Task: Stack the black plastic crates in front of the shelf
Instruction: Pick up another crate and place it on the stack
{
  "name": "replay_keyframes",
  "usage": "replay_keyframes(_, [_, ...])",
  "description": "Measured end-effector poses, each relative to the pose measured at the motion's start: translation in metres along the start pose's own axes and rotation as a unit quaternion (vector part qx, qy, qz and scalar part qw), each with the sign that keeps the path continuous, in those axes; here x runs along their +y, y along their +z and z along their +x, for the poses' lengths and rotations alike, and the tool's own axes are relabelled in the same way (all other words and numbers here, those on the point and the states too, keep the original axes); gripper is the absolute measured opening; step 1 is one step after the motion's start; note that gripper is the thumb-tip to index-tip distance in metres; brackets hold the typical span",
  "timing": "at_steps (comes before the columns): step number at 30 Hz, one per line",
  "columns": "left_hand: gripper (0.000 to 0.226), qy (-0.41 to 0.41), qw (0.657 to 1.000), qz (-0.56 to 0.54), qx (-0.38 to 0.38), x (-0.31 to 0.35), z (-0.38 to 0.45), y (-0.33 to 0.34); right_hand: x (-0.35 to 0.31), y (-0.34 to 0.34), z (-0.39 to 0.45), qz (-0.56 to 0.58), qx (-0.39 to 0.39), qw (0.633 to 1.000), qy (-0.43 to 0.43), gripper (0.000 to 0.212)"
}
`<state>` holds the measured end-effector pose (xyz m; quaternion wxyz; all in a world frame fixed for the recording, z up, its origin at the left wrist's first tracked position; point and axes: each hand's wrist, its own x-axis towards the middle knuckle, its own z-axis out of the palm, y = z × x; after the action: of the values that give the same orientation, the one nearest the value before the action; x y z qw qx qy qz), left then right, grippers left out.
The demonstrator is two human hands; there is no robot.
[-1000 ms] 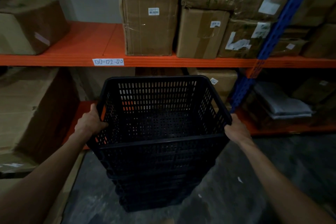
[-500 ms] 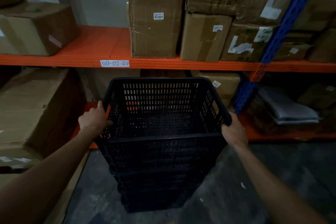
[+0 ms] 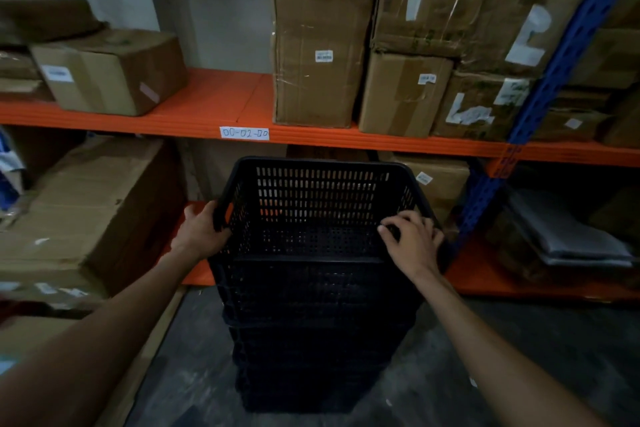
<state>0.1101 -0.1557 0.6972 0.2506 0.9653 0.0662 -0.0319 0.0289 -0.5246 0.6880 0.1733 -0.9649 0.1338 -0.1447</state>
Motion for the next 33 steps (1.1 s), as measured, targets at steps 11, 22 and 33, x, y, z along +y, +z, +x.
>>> replay_keyframes(11, [0.045, -0.033, 0.978, -0.178, 0.108, -0.153, -0.049, -0.060, -0.252, 0.064, -0.055, 0.191, -0.125, 0.936, -0.268, 0.030])
replay_keyframes(22, [0.034, -0.219, 0.941, -0.252, 0.061, -0.447, -0.127, -0.111, -0.508, 0.218, -0.194, 0.244, -0.348, 0.857, -0.291, 0.034])
replay_keyframes(33, [0.020, -0.425, 0.841, -0.333, 0.026, -0.634, -0.209, -0.086, -0.633, 0.377, -0.280, 0.196, -0.548, 0.783, -0.219, 0.035])
